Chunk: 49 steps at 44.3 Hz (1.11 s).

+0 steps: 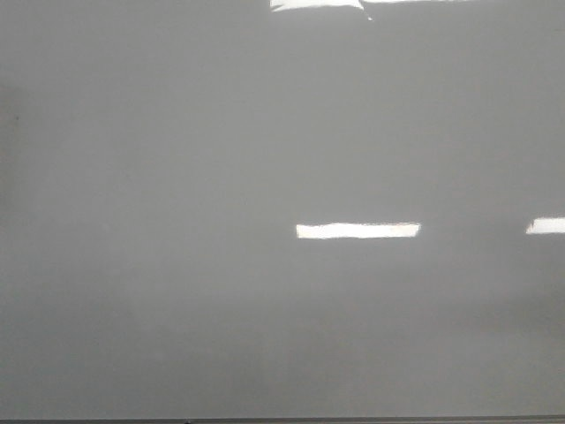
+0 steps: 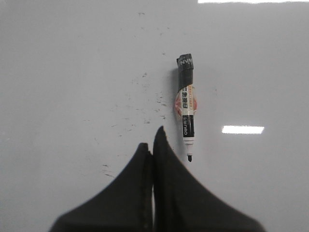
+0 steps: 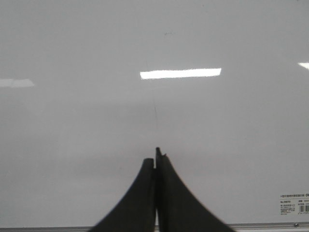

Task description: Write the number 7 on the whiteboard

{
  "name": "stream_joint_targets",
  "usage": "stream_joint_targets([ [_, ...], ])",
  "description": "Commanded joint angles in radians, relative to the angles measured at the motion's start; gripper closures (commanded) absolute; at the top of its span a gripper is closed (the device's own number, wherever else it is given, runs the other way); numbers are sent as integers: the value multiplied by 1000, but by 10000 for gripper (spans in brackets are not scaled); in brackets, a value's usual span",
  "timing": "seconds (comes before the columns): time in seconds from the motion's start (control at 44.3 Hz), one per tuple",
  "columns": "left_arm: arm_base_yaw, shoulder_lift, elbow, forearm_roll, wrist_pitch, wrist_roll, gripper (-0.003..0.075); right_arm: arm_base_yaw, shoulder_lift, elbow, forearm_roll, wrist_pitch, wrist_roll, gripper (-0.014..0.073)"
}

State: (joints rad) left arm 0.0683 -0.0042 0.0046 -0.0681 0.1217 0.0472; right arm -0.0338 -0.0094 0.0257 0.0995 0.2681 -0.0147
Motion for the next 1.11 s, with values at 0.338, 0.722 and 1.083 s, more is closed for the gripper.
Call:
stream_joint_targets([
  [0.338, 1, -15, 5, -9, -83, -3, 741, -6, -20, -3, -7, -73, 0, 662],
  [0.722, 1, -15, 5, -9, -83, -3, 741, -6, -20, -3, -7, -73, 0, 662],
  [1.083, 1, -15, 5, -9, -95, -3, 741, -6, -20, -3, -7, -107, 0, 662],
])
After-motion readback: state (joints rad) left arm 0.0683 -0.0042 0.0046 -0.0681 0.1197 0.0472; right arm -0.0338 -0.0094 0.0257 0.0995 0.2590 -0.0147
